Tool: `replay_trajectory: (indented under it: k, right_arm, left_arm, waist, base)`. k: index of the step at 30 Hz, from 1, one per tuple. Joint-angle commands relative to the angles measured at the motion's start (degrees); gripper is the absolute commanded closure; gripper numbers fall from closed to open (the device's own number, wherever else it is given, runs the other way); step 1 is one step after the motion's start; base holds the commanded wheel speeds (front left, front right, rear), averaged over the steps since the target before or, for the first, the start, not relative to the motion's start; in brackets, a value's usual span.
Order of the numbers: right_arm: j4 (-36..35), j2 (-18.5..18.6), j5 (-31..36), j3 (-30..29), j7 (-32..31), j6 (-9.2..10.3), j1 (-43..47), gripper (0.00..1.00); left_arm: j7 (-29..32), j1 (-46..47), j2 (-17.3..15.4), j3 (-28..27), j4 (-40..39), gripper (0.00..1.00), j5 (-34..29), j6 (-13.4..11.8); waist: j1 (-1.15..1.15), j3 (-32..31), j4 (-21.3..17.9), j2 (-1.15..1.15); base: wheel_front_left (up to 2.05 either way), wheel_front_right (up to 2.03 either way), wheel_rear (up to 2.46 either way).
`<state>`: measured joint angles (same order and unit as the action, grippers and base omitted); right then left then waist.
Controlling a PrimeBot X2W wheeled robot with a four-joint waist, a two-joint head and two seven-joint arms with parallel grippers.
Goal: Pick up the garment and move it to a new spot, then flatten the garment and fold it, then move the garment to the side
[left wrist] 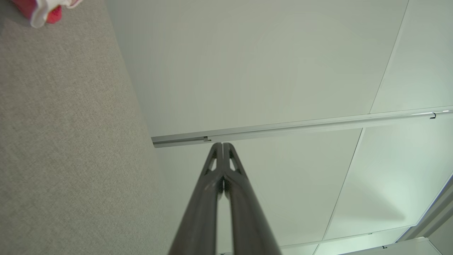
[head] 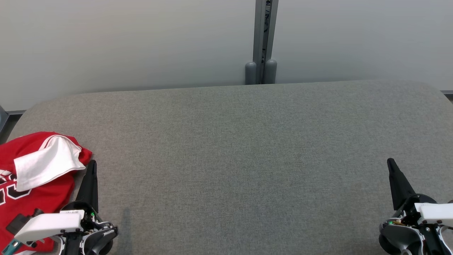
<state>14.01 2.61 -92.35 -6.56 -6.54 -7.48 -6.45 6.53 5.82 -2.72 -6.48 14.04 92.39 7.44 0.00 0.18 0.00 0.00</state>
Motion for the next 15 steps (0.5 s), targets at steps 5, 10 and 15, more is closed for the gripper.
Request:
replay_trajectory:
  k: [5, 10, 15]
  right_arm:
    - [-0.2, 0.5, -0.2, 0.0, -0.2, -0.02, 0.5, 1.00]
    - [1.6, -0.8, 0.0, 0.1, 0.0, 0.07, 1.1, 0.00]
    - [1.0, -0.2, 1.5, 1.1, 1.4, 0.06, 1.2, 0.00]
  left_arm:
    - [0.2, 0.8, -0.3, -0.2, -0.2, 1.00, 0.1, 0.2]
    - [-0.1, -1.7, 0.6, 0.2, 1.7, 0.00, 0.0, 0.0]
    - [-1.6, -1.5, 0.4, 1.0, 1.9, 0.00, -1.4, 0.0]
  waist:
    - [0.00, 0.0, 0.0, 0.00]
    - [0.00, 0.0, 0.0, 0.00]
    - [0.00, 0.1, 0.0, 0.00]
  base:
    - [0.00, 0.00, 0.00]
    - [0.00, 0.00, 0.00]
    - [0.00, 0.00, 0.00]
